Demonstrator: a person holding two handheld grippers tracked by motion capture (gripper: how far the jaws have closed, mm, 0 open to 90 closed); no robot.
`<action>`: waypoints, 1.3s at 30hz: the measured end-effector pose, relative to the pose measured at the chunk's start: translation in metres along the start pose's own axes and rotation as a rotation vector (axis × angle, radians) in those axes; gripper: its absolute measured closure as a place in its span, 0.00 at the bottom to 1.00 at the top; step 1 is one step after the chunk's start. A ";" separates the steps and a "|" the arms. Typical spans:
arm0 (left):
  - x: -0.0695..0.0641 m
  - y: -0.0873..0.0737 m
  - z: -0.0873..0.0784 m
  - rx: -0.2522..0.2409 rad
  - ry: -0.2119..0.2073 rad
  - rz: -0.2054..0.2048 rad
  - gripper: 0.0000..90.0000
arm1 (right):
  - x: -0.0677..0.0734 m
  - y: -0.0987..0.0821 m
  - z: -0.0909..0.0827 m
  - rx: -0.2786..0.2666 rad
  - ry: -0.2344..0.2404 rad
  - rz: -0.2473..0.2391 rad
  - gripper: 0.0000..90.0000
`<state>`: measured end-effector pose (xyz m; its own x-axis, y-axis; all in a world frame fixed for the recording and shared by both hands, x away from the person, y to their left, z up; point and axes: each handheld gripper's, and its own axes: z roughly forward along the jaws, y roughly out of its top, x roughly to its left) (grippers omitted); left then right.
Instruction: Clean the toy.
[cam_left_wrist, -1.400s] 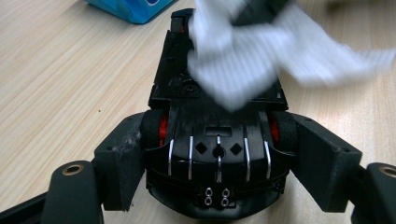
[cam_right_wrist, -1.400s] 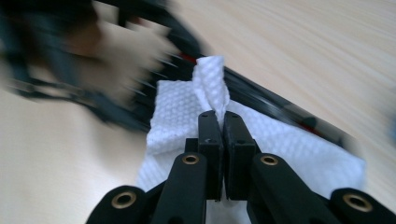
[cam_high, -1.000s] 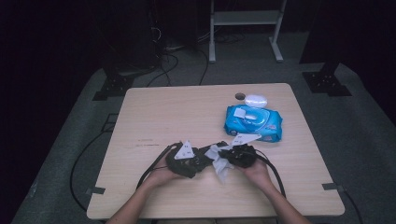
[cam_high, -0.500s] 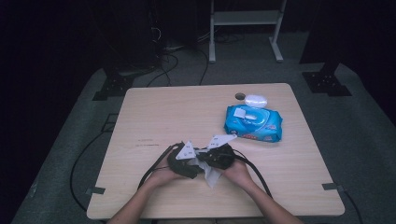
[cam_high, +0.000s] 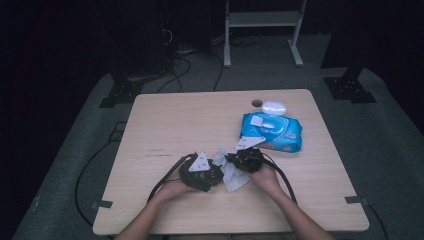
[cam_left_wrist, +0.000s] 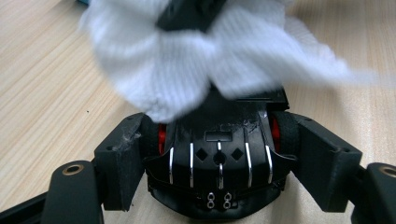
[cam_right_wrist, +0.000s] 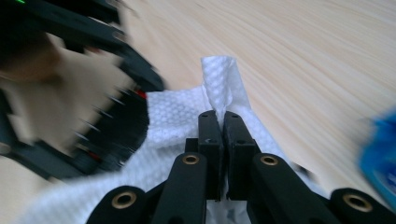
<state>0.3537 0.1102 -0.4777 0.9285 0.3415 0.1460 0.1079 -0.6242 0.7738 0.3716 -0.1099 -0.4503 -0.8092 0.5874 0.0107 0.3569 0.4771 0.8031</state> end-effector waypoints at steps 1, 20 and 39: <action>0.000 0.000 0.000 0.000 0.001 0.001 0.27 | 0.005 0.002 0.004 -0.011 0.035 -0.003 0.96; 0.002 0.000 -0.001 0.002 -0.004 0.005 0.27 | -0.026 -0.035 -0.039 0.049 -0.067 0.054 0.96; 0.001 0.001 -0.001 0.021 0.001 0.051 0.27 | -0.032 -0.026 -0.037 0.046 -0.079 0.042 0.96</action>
<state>0.3546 0.1106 -0.4766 0.9326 0.3095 0.1857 0.0675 -0.6552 0.7525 0.3712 -0.1654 -0.4501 -0.7545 0.6562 -0.0046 0.4122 0.4793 0.7748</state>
